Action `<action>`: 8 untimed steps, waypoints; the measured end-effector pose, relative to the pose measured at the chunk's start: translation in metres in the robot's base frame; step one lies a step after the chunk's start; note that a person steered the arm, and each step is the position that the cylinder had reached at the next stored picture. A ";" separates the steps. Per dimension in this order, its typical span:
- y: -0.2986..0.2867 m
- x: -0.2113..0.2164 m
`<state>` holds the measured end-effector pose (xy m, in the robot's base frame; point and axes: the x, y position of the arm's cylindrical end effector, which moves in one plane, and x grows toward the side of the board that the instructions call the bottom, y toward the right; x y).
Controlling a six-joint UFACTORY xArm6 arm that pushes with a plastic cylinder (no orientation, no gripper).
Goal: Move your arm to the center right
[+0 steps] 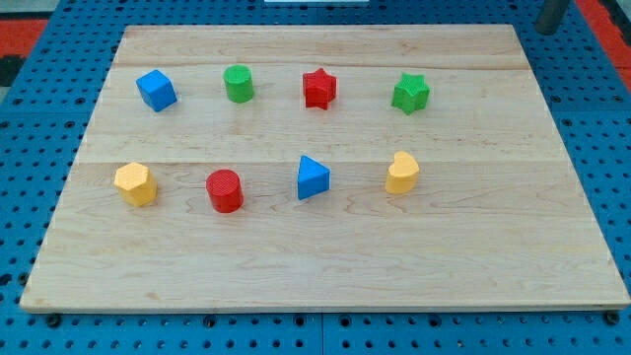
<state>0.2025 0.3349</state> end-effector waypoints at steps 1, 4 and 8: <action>0.000 -0.001; 0.000 -0.001; -0.031 0.089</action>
<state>0.2915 0.3036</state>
